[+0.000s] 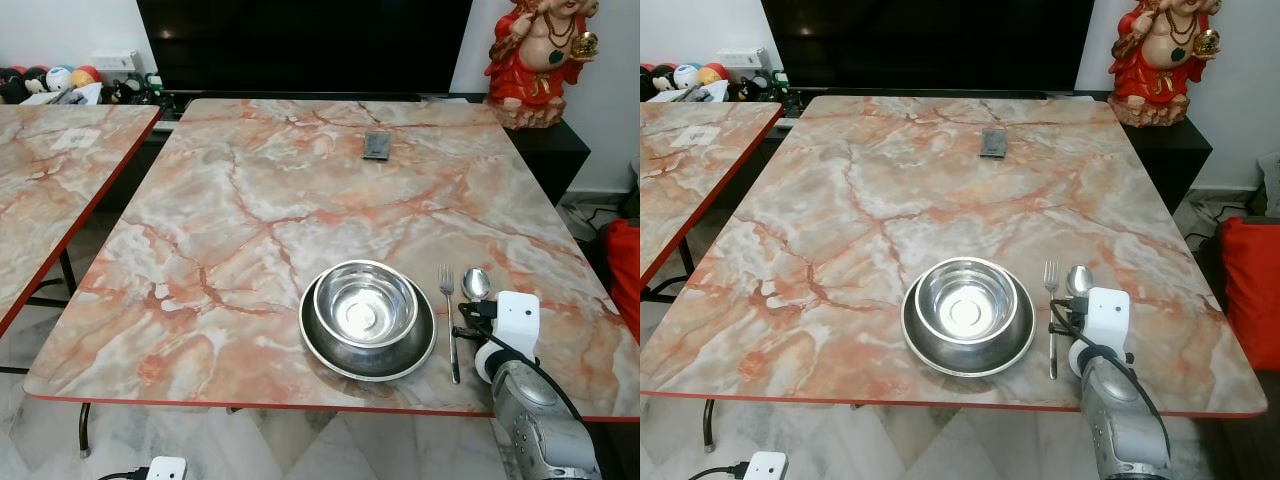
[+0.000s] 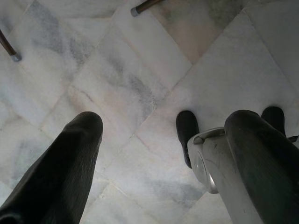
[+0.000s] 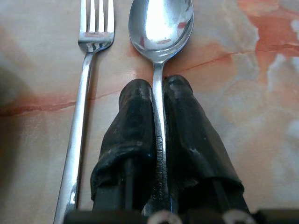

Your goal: Setting the table

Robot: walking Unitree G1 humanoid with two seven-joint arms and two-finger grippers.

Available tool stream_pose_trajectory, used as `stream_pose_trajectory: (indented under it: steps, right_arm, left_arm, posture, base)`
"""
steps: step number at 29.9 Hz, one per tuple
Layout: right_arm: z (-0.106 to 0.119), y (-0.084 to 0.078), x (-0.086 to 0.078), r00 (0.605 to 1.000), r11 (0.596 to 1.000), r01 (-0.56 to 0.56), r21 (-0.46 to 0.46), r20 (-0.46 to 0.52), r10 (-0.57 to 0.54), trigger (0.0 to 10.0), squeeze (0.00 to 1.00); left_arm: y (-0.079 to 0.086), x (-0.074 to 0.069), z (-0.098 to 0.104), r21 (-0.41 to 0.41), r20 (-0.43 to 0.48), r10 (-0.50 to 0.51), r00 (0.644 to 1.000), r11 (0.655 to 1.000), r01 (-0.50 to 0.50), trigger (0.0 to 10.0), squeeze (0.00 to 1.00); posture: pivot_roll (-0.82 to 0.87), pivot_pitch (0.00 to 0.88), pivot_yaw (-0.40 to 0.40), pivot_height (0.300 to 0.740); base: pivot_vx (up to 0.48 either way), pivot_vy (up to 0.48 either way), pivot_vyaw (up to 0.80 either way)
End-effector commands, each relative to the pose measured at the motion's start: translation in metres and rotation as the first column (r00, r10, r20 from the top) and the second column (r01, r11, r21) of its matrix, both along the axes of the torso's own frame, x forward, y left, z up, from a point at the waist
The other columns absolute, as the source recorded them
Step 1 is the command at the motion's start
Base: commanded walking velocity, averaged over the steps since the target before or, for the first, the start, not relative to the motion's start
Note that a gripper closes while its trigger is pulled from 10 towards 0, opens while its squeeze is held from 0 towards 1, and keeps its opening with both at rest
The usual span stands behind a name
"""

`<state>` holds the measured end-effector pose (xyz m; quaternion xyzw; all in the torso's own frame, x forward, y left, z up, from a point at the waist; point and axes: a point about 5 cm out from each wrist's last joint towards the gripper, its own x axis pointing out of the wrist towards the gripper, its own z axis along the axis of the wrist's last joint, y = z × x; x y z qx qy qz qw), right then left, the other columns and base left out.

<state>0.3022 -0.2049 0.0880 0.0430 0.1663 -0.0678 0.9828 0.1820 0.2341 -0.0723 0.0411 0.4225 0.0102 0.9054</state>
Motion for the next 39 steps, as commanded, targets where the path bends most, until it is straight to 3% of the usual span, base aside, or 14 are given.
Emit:
stream_pose_trajectory:
  steps: [1,5,6,7,8,39]
  right_arm:
    - [-0.0015,0.0029,-0.0019,1.000,1.000,-0.012,0.015,-0.009,0.012,10.0,0.00]
    - [-0.0019,0.0035,-0.0016,1.000,1.000,-0.013,0.019,-0.011,0.013,10.0,0.00]
    - [-0.0020,0.0036,-0.0015,1.000,1.000,-0.014,0.020,-0.011,0.014,10.0,0.10]
    - [-0.0020,0.0036,-0.0015,1.000,1.000,-0.014,0.020,-0.011,0.014,10.0,0.10]
    - [-0.0024,0.0042,-0.0010,1.000,1.000,-0.015,0.021,-0.012,0.015,10.0,0.20]
    - [-0.0042,0.0083,0.0001,0.999,0.999,-0.033,0.015,-0.022,0.033,10.0,0.22]
  left_arm:
    - [0.0027,-0.0069,-0.0031,0.002,-0.031,0.002,1.000,1.000,-0.002,10.0,0.00]
    - [0.0030,-0.0068,-0.0030,0.003,-0.031,0.001,1.000,1.000,-0.001,10.0,0.00]
    - [0.0030,-0.0068,-0.0029,0.003,-0.031,0.001,1.000,1.000,-0.001,10.0,0.00]
    - [0.0030,-0.0068,-0.0029,0.003,-0.031,0.001,1.000,1.000,-0.001,10.0,0.00]
    - [0.0030,-0.0065,-0.0028,0.003,-0.031,0.000,1.000,1.000,0.000,10.0,0.00]
    - [0.0028,-0.0074,-0.0032,0.004,-0.031,0.001,1.000,1.000,-0.001,10.0,0.00]
  posture:
    - [-0.02,0.128,0.017,0.740]
    - [-0.02,0.128,0.018,0.740]
    - [-0.02,0.128,0.018,0.740]
    - [-0.02,0.128,0.018,0.740]
    - [-0.02,0.127,0.018,0.740]
    - [-0.02,0.117,0.015,0.740]
  base:
    - [0.000,0.000,0.00]
    - [0.000,0.000,0.00]
    - [0.000,0.000,0.00]
    - [0.000,0.000,0.00]
    - [0.000,0.000,0.00]
    - [0.000,0.000,0.00]
